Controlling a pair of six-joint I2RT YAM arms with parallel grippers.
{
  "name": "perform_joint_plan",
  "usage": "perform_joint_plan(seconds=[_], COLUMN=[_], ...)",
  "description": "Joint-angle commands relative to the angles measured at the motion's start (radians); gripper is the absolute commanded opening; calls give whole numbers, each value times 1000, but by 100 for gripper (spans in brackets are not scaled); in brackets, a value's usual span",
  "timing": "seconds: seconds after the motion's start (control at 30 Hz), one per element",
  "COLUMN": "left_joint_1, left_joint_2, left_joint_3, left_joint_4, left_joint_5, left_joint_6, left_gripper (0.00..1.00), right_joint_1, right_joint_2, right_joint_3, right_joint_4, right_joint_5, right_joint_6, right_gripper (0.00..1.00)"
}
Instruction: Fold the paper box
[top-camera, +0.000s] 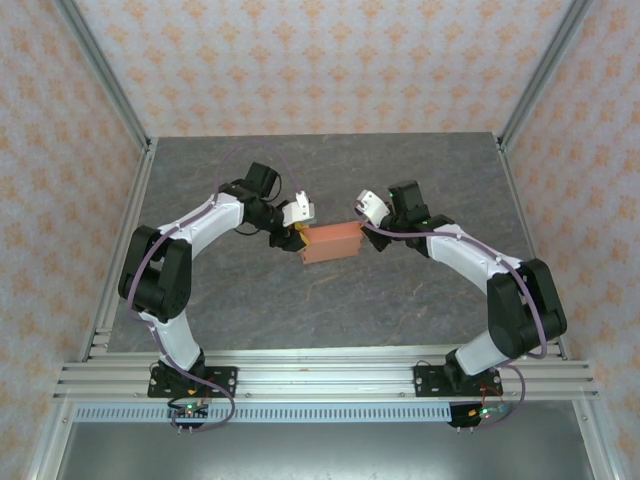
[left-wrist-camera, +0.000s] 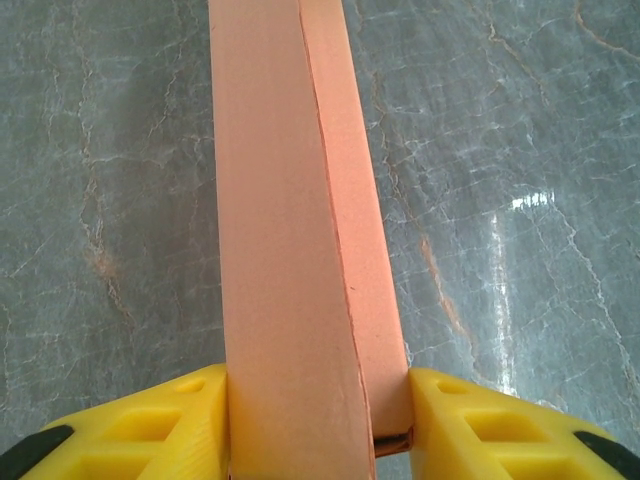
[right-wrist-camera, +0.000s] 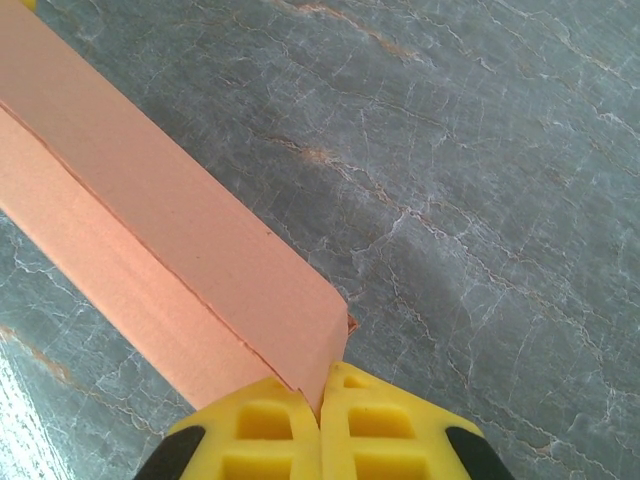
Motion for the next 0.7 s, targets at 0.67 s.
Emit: perform_joint_plan(seconds=[0.67], left_joint_1=[-31], left_joint_2=[38], left_joint_3=[42], left_joint_4=[-41], left_joint_5=[-167], left_joint_6=[-86], left_gripper=[43], right_joint_1=[74], right_joint_2=[70], right_joint_3=[298], right_joint_4=[-342], right_joint_5=[246], right_joint_6=[563], right_gripper=[5])
